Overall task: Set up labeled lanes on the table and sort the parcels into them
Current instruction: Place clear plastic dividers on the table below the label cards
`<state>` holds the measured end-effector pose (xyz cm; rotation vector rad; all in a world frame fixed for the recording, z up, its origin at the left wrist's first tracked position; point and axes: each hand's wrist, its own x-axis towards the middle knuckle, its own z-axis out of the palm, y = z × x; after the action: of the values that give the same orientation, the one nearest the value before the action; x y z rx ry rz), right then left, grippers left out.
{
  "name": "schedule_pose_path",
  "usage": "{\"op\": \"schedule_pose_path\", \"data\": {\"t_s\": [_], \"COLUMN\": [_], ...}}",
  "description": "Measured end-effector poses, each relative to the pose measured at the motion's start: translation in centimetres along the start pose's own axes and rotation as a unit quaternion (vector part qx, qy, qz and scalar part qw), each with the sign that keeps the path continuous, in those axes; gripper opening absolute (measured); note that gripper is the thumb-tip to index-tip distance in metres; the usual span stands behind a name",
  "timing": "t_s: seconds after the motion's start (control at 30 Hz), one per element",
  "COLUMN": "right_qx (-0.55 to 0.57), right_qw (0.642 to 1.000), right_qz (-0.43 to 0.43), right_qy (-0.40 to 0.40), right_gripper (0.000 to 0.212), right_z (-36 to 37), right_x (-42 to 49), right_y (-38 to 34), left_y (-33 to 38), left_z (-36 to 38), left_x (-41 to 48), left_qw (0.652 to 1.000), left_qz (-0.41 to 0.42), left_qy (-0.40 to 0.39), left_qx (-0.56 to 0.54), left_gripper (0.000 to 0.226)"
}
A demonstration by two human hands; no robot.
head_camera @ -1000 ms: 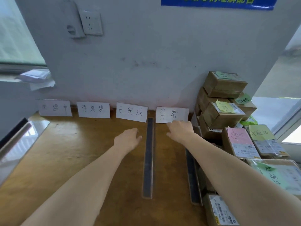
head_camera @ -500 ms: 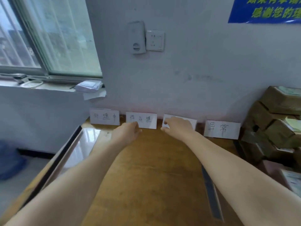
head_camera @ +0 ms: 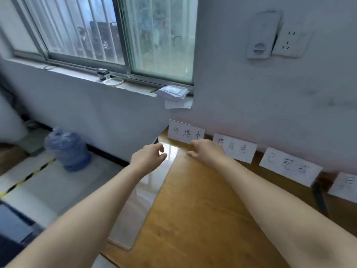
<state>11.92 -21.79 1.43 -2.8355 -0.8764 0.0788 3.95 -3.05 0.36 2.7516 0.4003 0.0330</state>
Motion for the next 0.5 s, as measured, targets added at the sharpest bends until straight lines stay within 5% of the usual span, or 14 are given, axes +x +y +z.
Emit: {"op": "schedule_pose_path", "data": {"t_s": [0.27,0.5], "right_qx": [0.018,0.003], "right_qw": [0.996,0.992], "right_qz": [-0.045,-0.001], "right_qy": [-0.073,-0.124], "right_gripper": [0.037,0.036], "right_z": [4.9,8.7], "right_x": [6.4,9.8], "right_y": [-6.1,-9.4], "left_y": [-9.6,-14.3], "left_z": [1.2,5.4], "left_x": [1.0,4.0], "left_qw": [0.993,0.989], "left_qz": [-0.112,-0.085], "left_qy": [-0.026,-0.101], "left_qx": [0.023,0.065], "left_gripper": [0.015,0.026]}}
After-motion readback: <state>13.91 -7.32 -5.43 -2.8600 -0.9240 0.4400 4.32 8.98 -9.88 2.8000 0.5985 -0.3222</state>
